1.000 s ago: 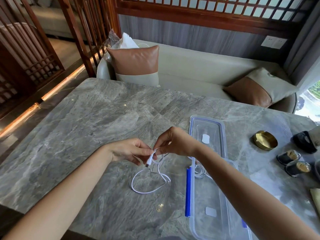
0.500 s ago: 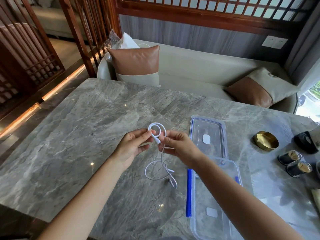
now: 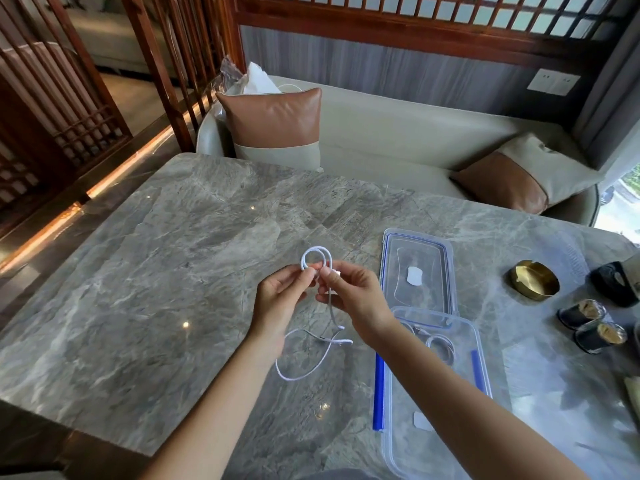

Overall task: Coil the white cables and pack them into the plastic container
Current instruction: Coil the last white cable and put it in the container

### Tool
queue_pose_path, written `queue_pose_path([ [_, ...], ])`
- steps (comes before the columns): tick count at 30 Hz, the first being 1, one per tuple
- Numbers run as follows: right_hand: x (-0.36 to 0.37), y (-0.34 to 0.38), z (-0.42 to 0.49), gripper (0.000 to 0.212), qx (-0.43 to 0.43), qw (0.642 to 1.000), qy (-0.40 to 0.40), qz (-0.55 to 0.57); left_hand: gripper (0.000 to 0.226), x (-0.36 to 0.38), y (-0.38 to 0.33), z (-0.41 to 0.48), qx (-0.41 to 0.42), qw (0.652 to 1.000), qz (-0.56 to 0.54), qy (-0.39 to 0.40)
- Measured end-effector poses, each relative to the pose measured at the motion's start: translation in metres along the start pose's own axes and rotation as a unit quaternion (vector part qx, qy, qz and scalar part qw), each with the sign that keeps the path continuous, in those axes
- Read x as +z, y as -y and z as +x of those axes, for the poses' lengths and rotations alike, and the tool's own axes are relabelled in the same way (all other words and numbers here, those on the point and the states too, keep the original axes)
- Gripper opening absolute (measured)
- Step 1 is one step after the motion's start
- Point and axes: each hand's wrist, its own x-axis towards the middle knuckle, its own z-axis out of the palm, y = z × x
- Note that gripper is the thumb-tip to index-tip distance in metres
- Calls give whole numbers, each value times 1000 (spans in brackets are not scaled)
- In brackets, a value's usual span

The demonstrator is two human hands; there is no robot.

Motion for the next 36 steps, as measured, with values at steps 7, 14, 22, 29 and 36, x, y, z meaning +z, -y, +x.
queue_pose_path([
  [7, -24, 24, 3, 17, -4, 931, 115, -345, 34, -42, -36, 20, -93, 928, 280, 228],
  [14, -17, 50, 5, 11, -39, 798, 242, -550, 20, -30, -49, 31, -133, 831, 379, 385],
  [22, -32, 55, 4, 22, -17, 946, 145, -288, 20, -24, -35, 24, -102, 947, 95, 291],
  [29, -26, 19, -1, 17, 21, 992, 40, -122, 20, -23, -20, 17, -68, 976, 25, 204],
  [36, -19, 19, -3, 25, 49, 992, 77, -85, 19, -32, -13, 11, -82, 975, -31, 202],
])
